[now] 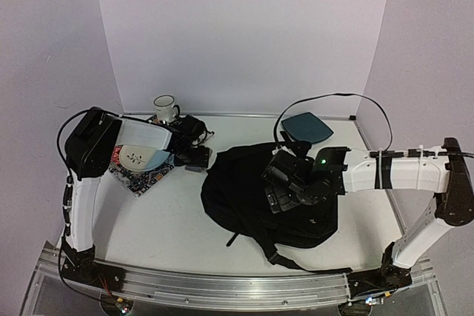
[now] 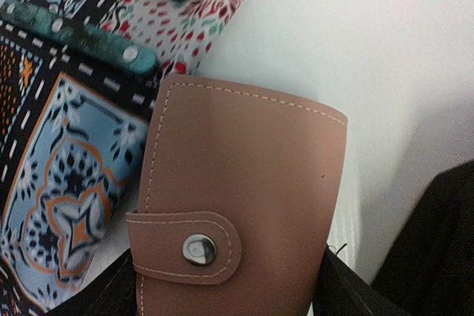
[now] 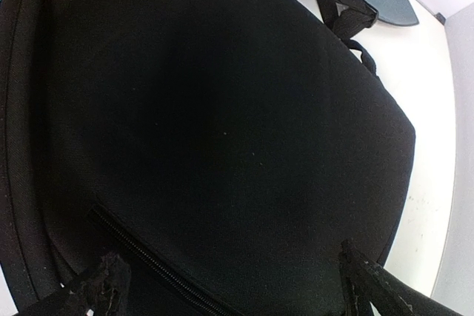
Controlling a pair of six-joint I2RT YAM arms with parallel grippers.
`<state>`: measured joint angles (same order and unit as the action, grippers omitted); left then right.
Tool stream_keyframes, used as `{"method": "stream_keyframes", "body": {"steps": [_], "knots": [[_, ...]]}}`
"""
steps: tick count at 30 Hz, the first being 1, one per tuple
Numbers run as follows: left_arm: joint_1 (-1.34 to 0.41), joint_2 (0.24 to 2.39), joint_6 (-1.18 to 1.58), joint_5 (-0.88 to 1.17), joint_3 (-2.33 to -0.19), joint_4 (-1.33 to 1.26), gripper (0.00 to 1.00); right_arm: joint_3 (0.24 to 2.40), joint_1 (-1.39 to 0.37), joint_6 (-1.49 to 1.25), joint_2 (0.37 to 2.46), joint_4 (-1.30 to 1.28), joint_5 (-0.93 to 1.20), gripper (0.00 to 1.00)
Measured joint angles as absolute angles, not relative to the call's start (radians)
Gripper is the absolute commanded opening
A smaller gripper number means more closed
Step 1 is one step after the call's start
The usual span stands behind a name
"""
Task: Pack the student bag
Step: Pass from the left arm to the right
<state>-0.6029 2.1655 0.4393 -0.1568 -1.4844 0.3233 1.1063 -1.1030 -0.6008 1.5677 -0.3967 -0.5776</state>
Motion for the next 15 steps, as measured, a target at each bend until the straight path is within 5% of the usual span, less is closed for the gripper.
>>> {"method": "stream_keyframes", "body": {"steps": [15], "knots": [[-0.659,1.676,0.508,-0.065,-0.910,0.396,0.78,1.181,-1.103,-0.411,1.702,-0.384,-0.407,0.98]]}}
